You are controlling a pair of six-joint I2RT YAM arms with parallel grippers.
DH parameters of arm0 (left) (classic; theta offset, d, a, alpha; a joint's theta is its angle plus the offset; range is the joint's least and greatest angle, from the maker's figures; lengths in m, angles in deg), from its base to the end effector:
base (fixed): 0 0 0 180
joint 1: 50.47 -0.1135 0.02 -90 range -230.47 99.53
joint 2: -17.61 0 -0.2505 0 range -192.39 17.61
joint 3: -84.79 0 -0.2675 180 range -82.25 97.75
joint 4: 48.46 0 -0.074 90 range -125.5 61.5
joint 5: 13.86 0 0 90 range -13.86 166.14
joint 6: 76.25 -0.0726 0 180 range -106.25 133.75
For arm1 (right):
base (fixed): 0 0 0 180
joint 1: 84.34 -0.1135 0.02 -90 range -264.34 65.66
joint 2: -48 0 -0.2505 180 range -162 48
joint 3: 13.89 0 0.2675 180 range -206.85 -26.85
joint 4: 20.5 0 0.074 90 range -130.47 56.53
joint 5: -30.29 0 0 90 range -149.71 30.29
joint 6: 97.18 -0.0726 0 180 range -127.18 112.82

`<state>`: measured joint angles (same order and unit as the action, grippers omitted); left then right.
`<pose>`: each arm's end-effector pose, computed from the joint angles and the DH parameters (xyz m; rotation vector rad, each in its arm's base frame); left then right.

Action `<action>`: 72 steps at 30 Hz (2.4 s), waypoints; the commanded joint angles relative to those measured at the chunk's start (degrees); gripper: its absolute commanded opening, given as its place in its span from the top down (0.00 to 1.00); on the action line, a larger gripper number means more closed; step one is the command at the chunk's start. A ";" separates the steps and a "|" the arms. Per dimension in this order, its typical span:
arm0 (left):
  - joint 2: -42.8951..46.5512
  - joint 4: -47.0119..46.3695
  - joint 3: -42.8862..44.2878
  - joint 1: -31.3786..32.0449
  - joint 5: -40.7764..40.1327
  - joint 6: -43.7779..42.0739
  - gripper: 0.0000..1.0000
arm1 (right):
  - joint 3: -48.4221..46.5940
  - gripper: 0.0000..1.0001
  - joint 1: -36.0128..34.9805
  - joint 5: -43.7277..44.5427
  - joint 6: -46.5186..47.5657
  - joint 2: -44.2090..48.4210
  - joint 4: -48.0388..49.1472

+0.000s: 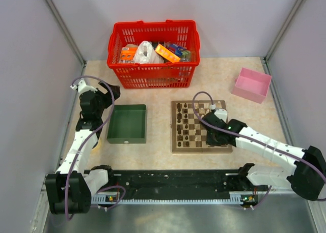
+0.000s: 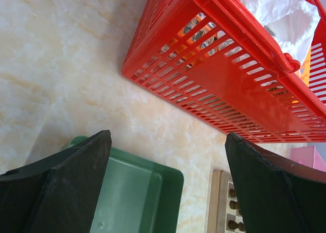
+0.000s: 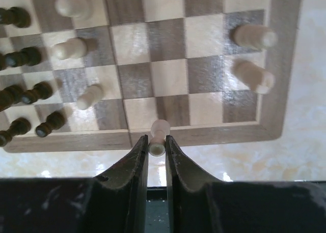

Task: Set up the chess pieces on the board

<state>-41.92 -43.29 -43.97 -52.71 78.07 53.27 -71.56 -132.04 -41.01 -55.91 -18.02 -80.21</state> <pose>0.3001 0.0093 0.2567 -0.6305 1.7212 -0.4914 0.1762 0.1590 0.1711 0.1082 2.6447 0.0921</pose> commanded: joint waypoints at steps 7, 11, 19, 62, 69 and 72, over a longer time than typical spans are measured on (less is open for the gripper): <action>0.90 -3.19 -0.67 -0.31 0.18 0.37 0.01 | 6.21 0.83 11.58 4.51 -7.43 13.37 -6.26; 0.64 -3.55 -0.93 -0.31 0.61 0.55 0.01 | 6.12 0.83 12.28 5.03 -7.43 12.41 -6.35; 0.73 -3.28 -0.58 -0.40 0.26 0.37 0.01 | 5.42 0.83 13.86 7.49 -7.26 9.77 -6.08; -0.06 -3.28 0.13 -0.40 0.35 0.29 0.01 | 7.27 0.79 18.08 1.95 -2.25 7.84 -1.16; -0.06 -3.20 0.21 -0.40 0.35 0.20 0.01 | 7.27 0.79 18.17 3.54 -3.04 8.27 -1.77; -0.06 -3.28 0.04 -0.40 0.26 0.29 0.01 | 7.27 0.78 18.09 4.06 -3.21 8.54 -1.95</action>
<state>-41.92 -43.32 -44.60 -52.71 78.24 53.73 -64.28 -114.21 -39.55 -58.75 -10.17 -82.41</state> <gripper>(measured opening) 0.987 0.214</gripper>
